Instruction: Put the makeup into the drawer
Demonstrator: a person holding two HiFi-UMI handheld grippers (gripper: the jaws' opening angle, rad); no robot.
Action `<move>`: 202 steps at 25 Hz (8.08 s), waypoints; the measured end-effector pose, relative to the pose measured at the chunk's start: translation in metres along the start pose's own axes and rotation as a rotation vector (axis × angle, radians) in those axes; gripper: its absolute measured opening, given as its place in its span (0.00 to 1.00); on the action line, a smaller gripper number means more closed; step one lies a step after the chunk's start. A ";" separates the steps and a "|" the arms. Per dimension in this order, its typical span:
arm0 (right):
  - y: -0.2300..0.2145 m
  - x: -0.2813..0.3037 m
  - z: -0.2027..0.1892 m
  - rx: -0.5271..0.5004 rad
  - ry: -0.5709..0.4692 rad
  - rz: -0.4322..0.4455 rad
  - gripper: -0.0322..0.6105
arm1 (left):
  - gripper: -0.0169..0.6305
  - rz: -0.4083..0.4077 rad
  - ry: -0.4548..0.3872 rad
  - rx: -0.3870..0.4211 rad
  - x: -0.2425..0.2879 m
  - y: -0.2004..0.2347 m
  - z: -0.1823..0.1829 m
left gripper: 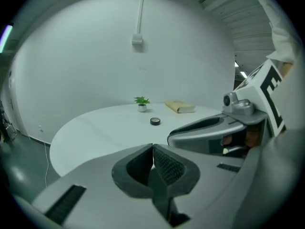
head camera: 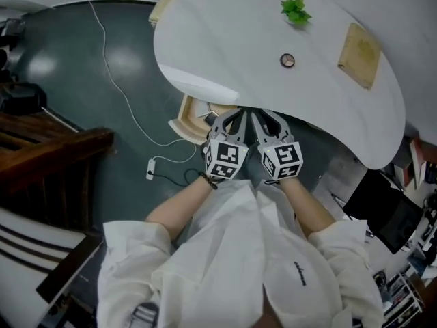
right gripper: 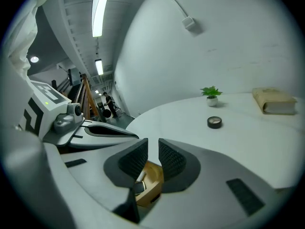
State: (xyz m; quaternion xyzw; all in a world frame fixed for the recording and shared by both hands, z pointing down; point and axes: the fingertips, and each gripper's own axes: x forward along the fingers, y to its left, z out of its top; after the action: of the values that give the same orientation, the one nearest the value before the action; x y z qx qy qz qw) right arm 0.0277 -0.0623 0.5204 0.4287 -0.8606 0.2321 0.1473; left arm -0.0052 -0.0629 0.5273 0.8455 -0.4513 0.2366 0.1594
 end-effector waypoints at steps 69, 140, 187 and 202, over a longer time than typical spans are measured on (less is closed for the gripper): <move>-0.187 0.003 0.032 0.029 0.022 -0.069 0.20 | 0.38 0.063 0.156 -0.064 0.201 -0.023 0.065; 0.017 0.095 -0.151 -0.003 0.254 -0.029 0.09 | 0.38 -0.137 0.611 -0.034 0.077 0.062 -0.216; -0.002 -0.197 0.198 -0.126 -0.471 -0.251 0.08 | 0.07 0.218 -0.584 -0.025 -0.224 0.087 0.203; -0.023 -0.225 0.218 -0.094 -0.543 -0.310 0.08 | 0.07 0.198 -0.634 0.006 -0.226 0.083 0.234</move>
State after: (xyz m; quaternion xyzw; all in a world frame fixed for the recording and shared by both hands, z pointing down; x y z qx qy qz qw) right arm 0.1669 -0.0382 0.2398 0.5938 -0.8027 0.0438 -0.0346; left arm -0.1233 -0.0654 0.2125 0.8295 -0.5579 -0.0225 -0.0151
